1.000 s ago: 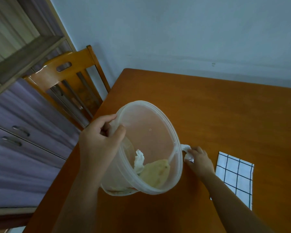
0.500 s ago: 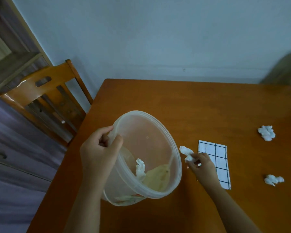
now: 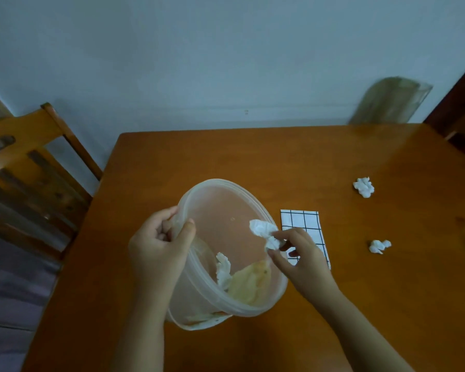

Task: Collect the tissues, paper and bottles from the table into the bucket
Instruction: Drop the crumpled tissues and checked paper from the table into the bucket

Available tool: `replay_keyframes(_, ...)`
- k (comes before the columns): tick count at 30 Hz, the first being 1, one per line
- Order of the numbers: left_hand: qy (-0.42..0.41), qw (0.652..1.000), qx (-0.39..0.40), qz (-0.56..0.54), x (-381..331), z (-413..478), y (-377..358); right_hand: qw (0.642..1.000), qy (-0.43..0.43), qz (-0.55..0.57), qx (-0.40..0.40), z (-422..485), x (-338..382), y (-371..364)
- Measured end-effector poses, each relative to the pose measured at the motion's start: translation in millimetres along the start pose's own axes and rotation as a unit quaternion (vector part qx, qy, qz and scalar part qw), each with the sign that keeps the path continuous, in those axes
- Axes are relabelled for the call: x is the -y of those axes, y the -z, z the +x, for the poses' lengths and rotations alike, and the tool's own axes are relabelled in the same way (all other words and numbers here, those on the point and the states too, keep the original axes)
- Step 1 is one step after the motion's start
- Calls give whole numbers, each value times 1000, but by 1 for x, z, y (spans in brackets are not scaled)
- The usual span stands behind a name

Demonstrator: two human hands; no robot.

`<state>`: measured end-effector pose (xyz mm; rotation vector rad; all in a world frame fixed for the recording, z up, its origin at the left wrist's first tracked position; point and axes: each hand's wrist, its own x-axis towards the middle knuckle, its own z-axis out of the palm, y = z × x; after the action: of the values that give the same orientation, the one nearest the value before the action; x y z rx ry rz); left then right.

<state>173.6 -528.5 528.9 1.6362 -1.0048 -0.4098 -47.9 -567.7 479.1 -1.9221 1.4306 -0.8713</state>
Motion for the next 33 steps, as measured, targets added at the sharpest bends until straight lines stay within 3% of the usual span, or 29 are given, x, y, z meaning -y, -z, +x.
replay_keyframes(3, -11, 1000, 7, 0, -3, -5, -7, 999, 4, 0, 35, -4, -7, 0)
replay_keyframes(11, -4, 999, -24, 46, -19, -17, -35, 998, -43, -28, 27, 13, -92, 29)
replay_keyframes(17, 8, 995, -73, 65, -47, -35, -64, 987, -58, -87, 124, 43, -163, 48)
replay_keyframes(27, 49, 974, -175, 132, -59, -66, -82, 945, 14, -166, 281, 91, -217, 34)
replay_keyframes(33, 43, 972, -185, 136, -63, -75, -88, 941, 47, -209, 260, 86, -228, 33)
